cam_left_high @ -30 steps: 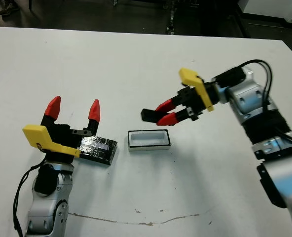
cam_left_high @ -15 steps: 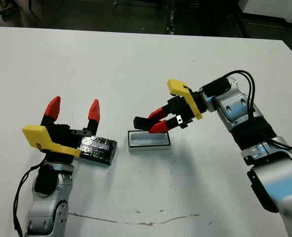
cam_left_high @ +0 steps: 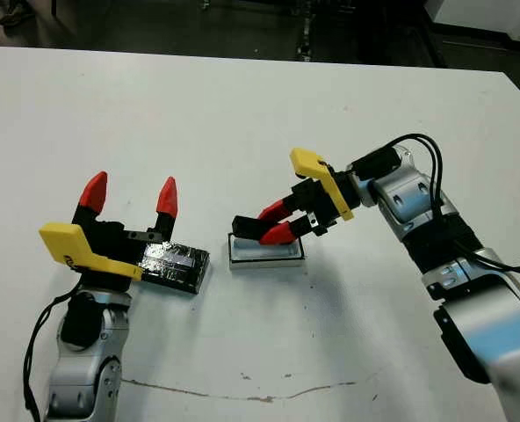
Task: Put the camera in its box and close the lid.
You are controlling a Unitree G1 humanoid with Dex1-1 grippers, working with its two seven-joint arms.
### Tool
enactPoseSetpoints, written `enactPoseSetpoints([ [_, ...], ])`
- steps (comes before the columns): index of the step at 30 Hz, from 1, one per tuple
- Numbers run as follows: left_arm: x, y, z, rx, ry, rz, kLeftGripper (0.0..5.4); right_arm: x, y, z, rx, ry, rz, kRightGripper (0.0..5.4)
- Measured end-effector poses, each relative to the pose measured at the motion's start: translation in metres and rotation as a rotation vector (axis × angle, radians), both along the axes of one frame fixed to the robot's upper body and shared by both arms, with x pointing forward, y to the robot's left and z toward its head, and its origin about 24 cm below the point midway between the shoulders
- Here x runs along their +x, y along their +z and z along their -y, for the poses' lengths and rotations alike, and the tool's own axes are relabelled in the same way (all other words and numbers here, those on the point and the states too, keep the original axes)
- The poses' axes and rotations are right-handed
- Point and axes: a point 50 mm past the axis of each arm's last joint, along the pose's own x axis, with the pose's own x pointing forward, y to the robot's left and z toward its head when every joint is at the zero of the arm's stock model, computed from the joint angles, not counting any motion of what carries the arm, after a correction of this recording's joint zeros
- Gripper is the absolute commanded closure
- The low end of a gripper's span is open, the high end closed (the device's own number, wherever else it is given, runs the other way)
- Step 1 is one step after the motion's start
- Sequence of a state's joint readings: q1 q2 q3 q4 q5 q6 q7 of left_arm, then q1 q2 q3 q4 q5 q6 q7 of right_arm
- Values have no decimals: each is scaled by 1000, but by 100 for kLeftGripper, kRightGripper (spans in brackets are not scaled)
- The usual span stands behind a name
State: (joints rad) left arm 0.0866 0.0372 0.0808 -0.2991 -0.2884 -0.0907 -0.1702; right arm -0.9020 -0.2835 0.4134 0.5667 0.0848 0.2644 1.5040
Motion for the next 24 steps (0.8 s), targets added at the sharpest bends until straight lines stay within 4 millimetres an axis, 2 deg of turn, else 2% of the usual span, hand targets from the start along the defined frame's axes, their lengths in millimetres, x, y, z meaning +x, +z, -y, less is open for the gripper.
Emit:
enactPoseSetpoints([
  [16, 0, 0, 0, 0, 1, -2, 0, -4, -13, 5, -30, -12, -32, 373],
  [24, -1, -2, -1, 1, 3, -6, 0, -5, -13, 4, -57, -8, -10, 373],
])
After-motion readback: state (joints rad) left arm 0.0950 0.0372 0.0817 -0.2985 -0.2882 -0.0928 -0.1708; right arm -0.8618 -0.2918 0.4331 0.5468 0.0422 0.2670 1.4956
